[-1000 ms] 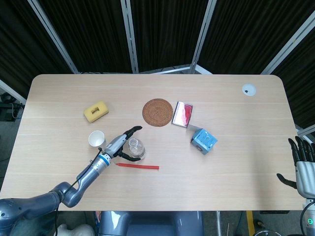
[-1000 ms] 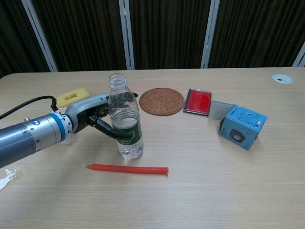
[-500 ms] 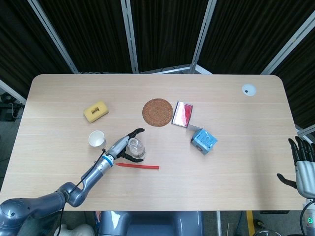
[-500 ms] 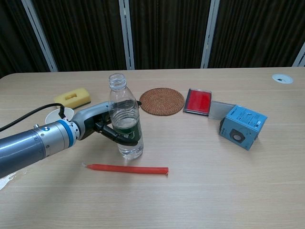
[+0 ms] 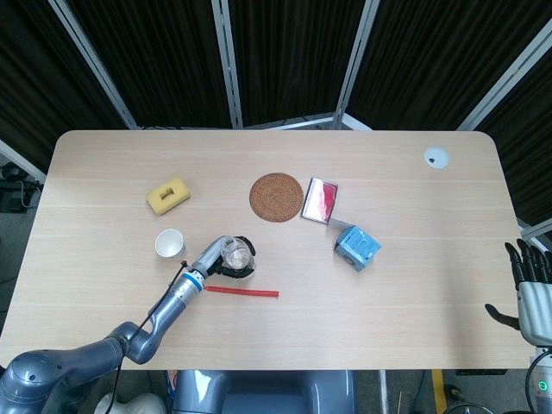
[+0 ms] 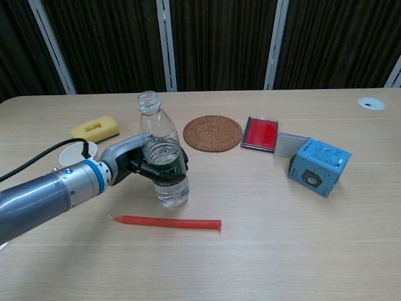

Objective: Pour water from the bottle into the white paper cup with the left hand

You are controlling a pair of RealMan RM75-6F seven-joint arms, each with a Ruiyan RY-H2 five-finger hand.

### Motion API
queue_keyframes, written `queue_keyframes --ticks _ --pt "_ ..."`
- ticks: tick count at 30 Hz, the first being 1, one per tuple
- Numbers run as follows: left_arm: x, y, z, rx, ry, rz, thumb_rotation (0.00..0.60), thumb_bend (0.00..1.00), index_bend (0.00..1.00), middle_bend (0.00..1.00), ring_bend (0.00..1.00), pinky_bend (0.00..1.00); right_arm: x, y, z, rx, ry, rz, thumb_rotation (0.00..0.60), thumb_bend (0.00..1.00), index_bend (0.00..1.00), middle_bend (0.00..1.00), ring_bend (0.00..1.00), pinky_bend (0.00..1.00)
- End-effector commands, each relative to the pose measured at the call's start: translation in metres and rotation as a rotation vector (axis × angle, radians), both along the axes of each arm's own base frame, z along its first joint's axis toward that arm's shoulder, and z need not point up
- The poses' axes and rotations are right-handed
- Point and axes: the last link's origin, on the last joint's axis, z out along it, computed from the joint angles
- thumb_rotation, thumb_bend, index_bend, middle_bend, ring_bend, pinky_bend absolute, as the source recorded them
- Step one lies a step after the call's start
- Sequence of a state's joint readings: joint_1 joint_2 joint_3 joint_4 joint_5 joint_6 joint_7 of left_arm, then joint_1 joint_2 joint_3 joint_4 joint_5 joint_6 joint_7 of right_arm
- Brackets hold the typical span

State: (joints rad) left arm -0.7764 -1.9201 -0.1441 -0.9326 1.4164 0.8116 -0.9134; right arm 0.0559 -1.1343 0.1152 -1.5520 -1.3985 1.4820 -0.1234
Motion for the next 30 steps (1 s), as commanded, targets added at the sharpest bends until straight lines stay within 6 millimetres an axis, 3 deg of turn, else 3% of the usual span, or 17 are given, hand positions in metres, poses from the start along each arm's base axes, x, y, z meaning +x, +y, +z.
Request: queue_keyframes --ticks 1,8,15,18,21,26,30 --pt "0.004 0.000 0.004 0.005 -0.010 -0.006 0.600 0.50 0.70 0.55 0.32 0.36 0.000 0.000 0.000 0.001 0.000 -0.001 0.600 0.00 0.00 0.00 0.00 0.00" --pt "0.016 0.003 0.022 0.024 -0.032 -0.045 0.600 0.50 0.70 0.56 0.33 0.36 -0.001 0.000 0.000 0.002 -0.001 -0.004 0.600 0.00 0.00 0.00 0.00 0.00" --pt "0.028 0.017 0.066 0.094 0.006 -0.116 0.600 0.50 0.71 0.56 0.33 0.37 0.001 0.001 0.000 0.001 -0.002 0.000 0.600 0.00 0.00 0.00 0.00 0.00" --pt "0.024 0.031 0.101 0.158 0.061 -0.136 0.600 0.50 0.71 0.56 0.33 0.37 0.002 0.003 0.000 0.001 -0.001 0.003 0.600 0.00 0.00 0.00 0.00 0.00" --pt "0.002 0.046 0.146 0.230 0.147 -0.114 0.600 0.51 0.71 0.56 0.33 0.37 0.005 0.005 -0.001 0.003 0.004 0.010 0.600 0.00 0.00 0.00 0.00 0.00" --pt "-0.032 0.051 0.174 0.249 0.193 -0.040 0.600 0.51 0.71 0.56 0.33 0.37 0.007 0.007 -0.003 0.006 0.008 0.017 0.600 0.00 0.00 0.00 0.00 0.00" --pt "-0.074 0.052 0.197 0.274 0.279 0.009 0.600 0.52 0.71 0.56 0.33 0.37 0.007 0.007 -0.005 0.012 0.014 0.015 0.600 0.00 0.00 0.00 0.00 0.00"
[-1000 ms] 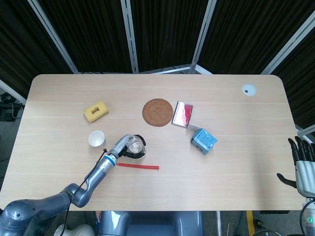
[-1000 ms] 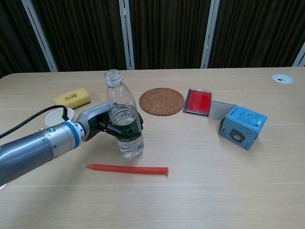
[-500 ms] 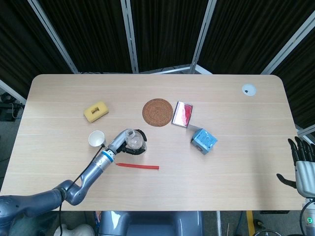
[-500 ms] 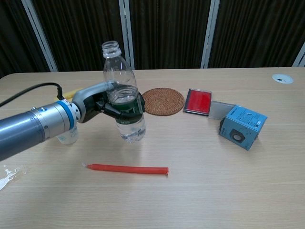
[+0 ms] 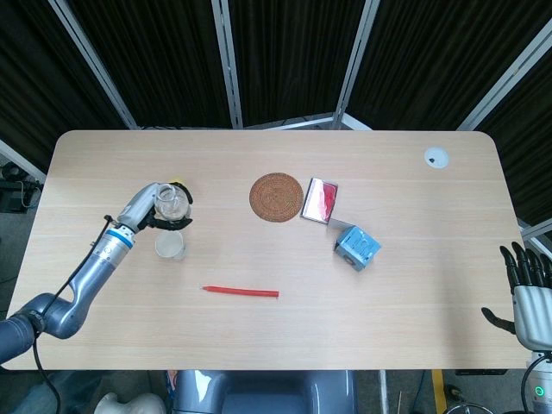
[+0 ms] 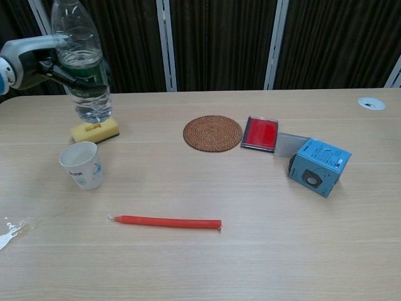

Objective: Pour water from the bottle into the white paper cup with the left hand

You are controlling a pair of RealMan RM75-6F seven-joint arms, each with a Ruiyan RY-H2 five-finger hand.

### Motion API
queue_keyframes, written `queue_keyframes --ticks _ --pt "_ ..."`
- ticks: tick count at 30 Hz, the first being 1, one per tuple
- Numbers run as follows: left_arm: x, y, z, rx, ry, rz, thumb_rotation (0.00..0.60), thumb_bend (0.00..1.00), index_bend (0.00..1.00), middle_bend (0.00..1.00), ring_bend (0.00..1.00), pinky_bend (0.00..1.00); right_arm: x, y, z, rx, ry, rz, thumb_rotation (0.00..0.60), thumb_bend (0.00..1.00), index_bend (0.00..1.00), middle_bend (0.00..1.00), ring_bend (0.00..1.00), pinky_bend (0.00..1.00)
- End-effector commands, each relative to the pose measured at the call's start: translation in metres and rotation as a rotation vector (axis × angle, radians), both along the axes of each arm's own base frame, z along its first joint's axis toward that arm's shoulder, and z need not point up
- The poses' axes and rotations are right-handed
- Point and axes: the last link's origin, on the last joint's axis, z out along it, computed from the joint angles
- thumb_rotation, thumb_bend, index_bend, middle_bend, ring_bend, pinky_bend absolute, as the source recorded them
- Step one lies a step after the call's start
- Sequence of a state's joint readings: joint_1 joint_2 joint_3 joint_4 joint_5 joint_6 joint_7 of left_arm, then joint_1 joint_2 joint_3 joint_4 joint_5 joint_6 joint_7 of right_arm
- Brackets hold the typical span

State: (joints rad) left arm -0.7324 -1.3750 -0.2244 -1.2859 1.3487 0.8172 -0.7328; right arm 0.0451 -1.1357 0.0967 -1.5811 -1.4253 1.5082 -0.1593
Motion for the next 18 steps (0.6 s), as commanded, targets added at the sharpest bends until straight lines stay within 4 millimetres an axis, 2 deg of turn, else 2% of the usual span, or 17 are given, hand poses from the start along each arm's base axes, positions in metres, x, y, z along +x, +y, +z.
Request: queue_keyframes --ticks 1,3,10,14,18 --pt "-0.047 -0.002 0.024 0.025 0.099 0.062 0.600 0.52 0.71 0.56 0.33 0.37 0.000 0.000 -0.001 0.004 0.003 0.000 0.600 0.00 0.00 0.00 0.00 0.00" --pt "-0.065 -0.003 0.033 0.035 0.160 0.073 0.600 0.52 0.71 0.56 0.33 0.37 0.001 0.000 -0.002 0.007 0.003 0.002 0.600 0.00 0.00 0.00 0.00 0.00" --pt "-0.109 -0.010 0.052 0.029 0.339 0.100 0.600 0.53 0.71 0.56 0.33 0.37 0.002 0.000 -0.001 0.010 -0.007 0.005 0.600 0.00 0.00 0.00 0.00 0.00" --pt "-0.126 -0.012 0.057 0.016 0.440 0.106 0.600 0.54 0.71 0.56 0.33 0.37 0.004 0.000 0.001 -0.003 -0.002 0.012 0.600 0.00 0.00 0.00 0.00 0.00" --pt "-0.135 -0.013 0.057 -0.017 0.547 0.100 0.600 0.54 0.71 0.56 0.33 0.37 0.007 0.001 0.002 -0.007 -0.007 0.023 0.600 0.00 0.00 0.00 0.00 0.00"
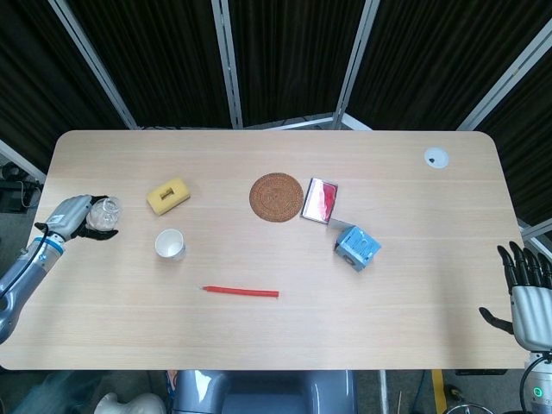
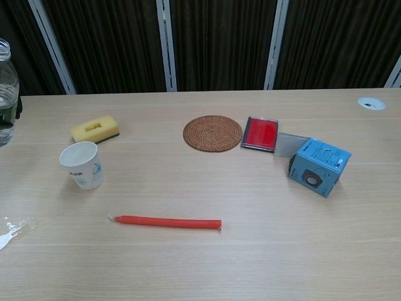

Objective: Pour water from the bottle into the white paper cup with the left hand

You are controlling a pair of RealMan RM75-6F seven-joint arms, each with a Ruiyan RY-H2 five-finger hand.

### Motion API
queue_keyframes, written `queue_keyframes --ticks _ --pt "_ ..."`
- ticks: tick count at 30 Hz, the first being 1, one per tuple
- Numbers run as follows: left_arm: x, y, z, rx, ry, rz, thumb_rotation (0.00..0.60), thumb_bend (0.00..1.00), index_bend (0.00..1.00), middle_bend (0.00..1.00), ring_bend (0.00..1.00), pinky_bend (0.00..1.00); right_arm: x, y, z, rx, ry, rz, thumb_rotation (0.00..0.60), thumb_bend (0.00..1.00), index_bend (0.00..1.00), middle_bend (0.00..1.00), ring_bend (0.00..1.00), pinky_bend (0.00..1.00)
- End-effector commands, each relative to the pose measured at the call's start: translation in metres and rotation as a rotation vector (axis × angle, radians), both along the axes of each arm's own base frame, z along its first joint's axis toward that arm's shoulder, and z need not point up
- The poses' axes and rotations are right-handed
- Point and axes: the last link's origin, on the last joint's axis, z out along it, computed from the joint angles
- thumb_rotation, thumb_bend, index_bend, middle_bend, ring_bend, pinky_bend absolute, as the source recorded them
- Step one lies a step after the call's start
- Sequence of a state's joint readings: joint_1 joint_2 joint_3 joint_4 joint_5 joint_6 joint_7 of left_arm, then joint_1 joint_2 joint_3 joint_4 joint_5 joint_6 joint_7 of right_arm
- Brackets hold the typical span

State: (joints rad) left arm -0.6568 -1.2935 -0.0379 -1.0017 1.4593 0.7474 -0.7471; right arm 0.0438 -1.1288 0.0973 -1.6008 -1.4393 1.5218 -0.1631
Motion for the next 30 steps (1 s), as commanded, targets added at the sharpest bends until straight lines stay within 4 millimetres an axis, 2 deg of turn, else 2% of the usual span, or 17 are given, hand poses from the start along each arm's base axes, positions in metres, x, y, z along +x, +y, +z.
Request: queue_keyframes --ticks 1,6,17,30 --pt "-0.008 -0.001 -0.001 -0.031 0.120 -0.013 0.600 0.54 0.71 0.56 0.33 0.37 0.002 0.001 0.000 -0.001 -0.002 0.007 0.600 0.00 0.00 0.00 0.00 0.00" --pt "-0.008 0.004 -0.006 -0.040 0.234 -0.044 0.600 0.54 0.71 0.57 0.33 0.37 0.002 0.000 0.001 0.002 -0.005 0.009 0.600 0.00 0.00 0.00 0.00 0.00" --pt "0.011 0.018 -0.028 -0.045 0.479 -0.167 0.600 0.54 0.71 0.57 0.33 0.37 0.000 0.000 0.009 -0.029 -0.016 -0.005 0.600 0.00 0.00 0.00 0.00 0.00" --pt "0.022 0.023 -0.046 -0.057 0.601 -0.234 0.600 0.54 0.71 0.57 0.33 0.37 -0.001 0.000 0.013 -0.045 -0.023 -0.013 0.600 0.00 0.00 0.00 0.00 0.00"
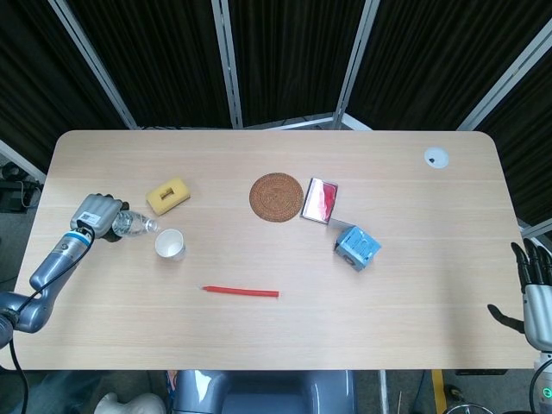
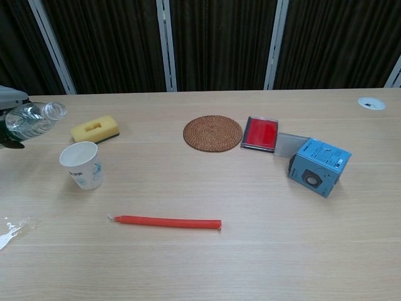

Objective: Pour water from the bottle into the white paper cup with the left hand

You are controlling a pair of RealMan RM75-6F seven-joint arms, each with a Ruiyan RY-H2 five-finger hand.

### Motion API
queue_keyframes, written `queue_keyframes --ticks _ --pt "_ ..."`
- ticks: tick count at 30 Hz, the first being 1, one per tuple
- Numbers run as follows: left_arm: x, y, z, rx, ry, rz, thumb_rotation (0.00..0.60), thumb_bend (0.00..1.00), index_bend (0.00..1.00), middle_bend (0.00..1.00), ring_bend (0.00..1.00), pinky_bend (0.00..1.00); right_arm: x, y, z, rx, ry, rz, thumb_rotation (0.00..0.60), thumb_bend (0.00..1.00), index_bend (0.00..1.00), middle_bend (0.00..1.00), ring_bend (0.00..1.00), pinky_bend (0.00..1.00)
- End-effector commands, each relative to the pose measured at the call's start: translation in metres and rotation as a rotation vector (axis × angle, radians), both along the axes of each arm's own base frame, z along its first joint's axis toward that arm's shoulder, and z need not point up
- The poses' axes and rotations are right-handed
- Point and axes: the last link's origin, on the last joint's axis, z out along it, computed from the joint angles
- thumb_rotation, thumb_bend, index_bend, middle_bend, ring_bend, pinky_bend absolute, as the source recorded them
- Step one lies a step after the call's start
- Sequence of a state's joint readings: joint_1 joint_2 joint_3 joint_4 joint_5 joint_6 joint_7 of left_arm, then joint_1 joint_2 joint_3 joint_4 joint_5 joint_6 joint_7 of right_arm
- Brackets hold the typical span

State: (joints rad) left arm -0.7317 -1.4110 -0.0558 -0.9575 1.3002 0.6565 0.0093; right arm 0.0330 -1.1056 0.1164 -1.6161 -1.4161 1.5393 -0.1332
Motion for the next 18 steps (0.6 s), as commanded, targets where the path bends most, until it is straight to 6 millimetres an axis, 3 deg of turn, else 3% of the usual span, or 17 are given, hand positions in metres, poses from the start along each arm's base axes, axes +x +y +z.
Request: queue_keyframes --ticks 1,18 --pt "0.001 0.003 -0.005 -0.005 0.058 -0.019 0.600 0.54 0.71 0.57 0.33 0.37 -0.001 -0.001 0.001 -0.002 0.001 -0.004 0.600 0.00 0.00 0.00 0.00 0.00" --pt "-0.006 0.006 0.008 0.017 0.169 -0.031 0.600 0.54 0.72 0.56 0.33 0.37 -0.001 -0.001 -0.001 0.001 0.005 -0.008 0.600 0.00 0.00 0.00 0.00 0.00"
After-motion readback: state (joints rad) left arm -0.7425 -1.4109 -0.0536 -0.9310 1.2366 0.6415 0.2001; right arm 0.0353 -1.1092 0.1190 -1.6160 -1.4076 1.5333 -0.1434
